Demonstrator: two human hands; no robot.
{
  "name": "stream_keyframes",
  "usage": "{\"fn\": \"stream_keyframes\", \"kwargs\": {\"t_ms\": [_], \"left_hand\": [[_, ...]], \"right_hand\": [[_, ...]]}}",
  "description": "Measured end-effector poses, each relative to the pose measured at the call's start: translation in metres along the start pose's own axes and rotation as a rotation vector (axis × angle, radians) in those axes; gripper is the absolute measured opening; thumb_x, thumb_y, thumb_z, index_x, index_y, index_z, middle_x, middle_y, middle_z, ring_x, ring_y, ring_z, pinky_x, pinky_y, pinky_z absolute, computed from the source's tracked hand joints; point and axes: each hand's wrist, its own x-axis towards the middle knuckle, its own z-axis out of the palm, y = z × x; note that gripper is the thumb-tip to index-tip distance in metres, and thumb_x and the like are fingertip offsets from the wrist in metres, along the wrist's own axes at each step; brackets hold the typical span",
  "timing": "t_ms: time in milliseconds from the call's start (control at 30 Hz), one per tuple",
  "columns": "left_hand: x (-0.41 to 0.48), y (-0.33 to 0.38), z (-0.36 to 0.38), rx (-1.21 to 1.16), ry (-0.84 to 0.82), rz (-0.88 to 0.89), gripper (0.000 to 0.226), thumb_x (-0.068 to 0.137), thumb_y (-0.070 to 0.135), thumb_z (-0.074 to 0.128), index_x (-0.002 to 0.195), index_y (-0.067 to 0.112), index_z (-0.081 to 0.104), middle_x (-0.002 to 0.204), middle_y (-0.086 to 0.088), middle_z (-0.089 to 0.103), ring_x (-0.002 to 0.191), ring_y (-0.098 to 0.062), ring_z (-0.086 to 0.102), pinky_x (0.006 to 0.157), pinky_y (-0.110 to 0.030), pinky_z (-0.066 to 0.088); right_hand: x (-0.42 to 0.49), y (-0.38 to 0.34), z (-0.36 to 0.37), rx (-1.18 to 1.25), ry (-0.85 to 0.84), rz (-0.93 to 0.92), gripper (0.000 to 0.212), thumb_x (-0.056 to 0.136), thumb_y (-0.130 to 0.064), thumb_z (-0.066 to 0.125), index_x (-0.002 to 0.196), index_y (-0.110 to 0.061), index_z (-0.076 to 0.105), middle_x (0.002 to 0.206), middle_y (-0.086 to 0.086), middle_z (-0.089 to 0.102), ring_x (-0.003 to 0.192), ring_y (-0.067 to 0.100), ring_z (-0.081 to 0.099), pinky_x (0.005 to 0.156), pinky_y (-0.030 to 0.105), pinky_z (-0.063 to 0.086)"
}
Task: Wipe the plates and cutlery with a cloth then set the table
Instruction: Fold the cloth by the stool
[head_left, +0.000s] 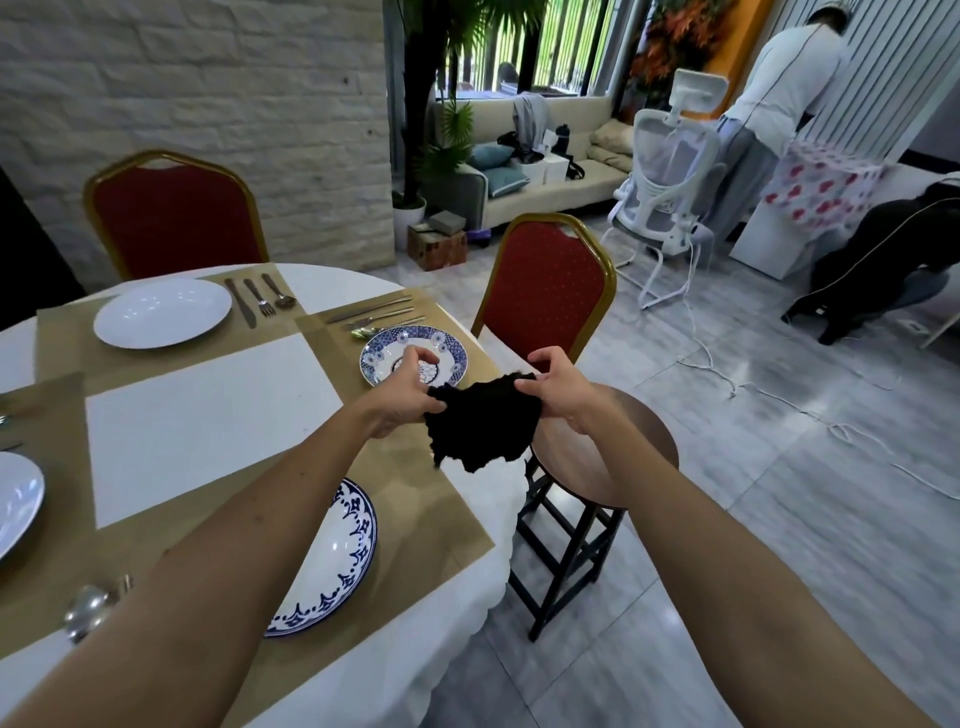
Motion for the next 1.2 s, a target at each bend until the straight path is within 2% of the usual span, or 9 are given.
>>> {"fn": "stream_keyframes", "kwargs": {"t_ms": [167,300,400,467,533,600,867,1000,1200], "left_hand": [[0.006,-0.002,0.009,0.082,0.136,0.003,0.014,0.094,0.004,0.051,0.091,0.018,0.052,0.078,-0.005,0.057,0.066,-0.012,0.053,0.056,-0.021,0.048],[0.012,0.002,0.010,-0.013,0.258,0.035,0.014,0.095,0.006,0.053,0.089,0.015,0.063,0.088,-0.006,0.061,0.072,-0.009,0.056,0.050,-0.013,0.046],[0.011,0.008,0.008,0.061,0.153,0.054,0.024,0.085,0.004,0.067,0.108,0.008,0.065,0.099,-0.008,0.065,0.085,-0.014,0.061,0.066,-0.017,0.050],[0.012,0.011,0.007,0.241,0.142,0.085,0.037,0.077,-0.001,0.071,0.113,0.008,0.064,0.104,-0.009,0.066,0.093,-0.019,0.062,0.073,-0.021,0.051],[0.014,0.013,0.010,0.399,0.203,0.141,0.036,0.078,0.003,0.071,0.113,0.011,0.065,0.107,-0.008,0.067,0.100,-0.021,0.062,0.082,-0.027,0.052],[0.016,0.015,0.017,0.534,0.274,0.215,0.031,0.083,0.009,0.069,0.114,0.012,0.066,0.110,-0.006,0.067,0.104,-0.020,0.061,0.087,-0.027,0.047],[0.030,0.021,0.047,0.513,0.409,0.307,0.019,0.086,0.019,0.067,0.104,0.013,0.069,0.107,-0.005,0.050,0.102,-0.015,0.048,0.086,-0.024,0.036],[0.040,0.015,0.073,0.415,0.327,0.300,0.016,0.087,0.018,0.064,0.102,0.012,0.068,0.097,-0.004,0.066,0.094,-0.018,0.060,0.078,-0.026,0.042],[0.076,0.001,0.114,0.409,0.187,0.235,0.009,0.088,0.016,0.062,0.095,0.015,0.068,0.093,-0.009,0.070,0.092,-0.025,0.065,0.083,-0.036,0.050]], "right_hand": [[0.003,0.001,-0.004,-0.191,0.031,0.037,0.017,0.098,-0.023,0.055,0.110,-0.015,0.046,0.096,0.009,0.056,0.078,0.017,0.056,0.072,0.036,0.052],[-0.002,-0.008,-0.020,0.140,-0.240,0.093,0.046,0.084,0.002,0.068,0.125,-0.010,0.051,0.109,0.015,0.064,0.099,0.023,0.065,0.092,0.033,0.053],[-0.004,-0.007,-0.025,-0.149,-0.224,0.005,0.052,0.078,0.010,0.071,0.125,-0.007,0.056,0.102,0.010,0.069,0.103,0.027,0.065,0.096,0.037,0.051],[-0.006,-0.010,-0.025,-0.325,-0.117,-0.085,0.042,0.078,0.002,0.075,0.117,-0.008,0.064,0.091,-0.002,0.068,0.092,0.017,0.065,0.087,0.028,0.053],[-0.008,-0.014,-0.028,-0.472,-0.033,-0.159,0.029,0.079,-0.007,0.077,0.106,-0.013,0.068,0.080,-0.010,0.062,0.078,0.005,0.059,0.064,0.008,0.044],[-0.011,-0.018,-0.031,-0.579,0.046,-0.211,0.022,0.080,-0.014,0.078,0.099,-0.018,0.068,0.074,-0.013,0.055,0.068,0.000,0.050,0.049,0.007,0.036],[-0.016,0.002,-0.058,-0.360,0.253,-0.180,0.011,0.081,-0.014,0.076,0.081,-0.017,0.065,0.068,-0.006,0.057,0.060,0.006,0.051,0.057,0.021,0.039],[-0.024,0.018,-0.080,-0.276,0.216,-0.136,0.010,0.088,-0.008,0.068,0.094,-0.004,0.061,0.069,0.001,0.056,0.057,0.006,0.053,0.038,0.009,0.033],[0.001,0.057,-0.115,-0.306,0.184,0.024,0.009,0.090,-0.014,0.066,0.095,-0.009,0.060,0.078,0.005,0.066,0.056,0.005,0.064,0.042,0.016,0.039]]}}
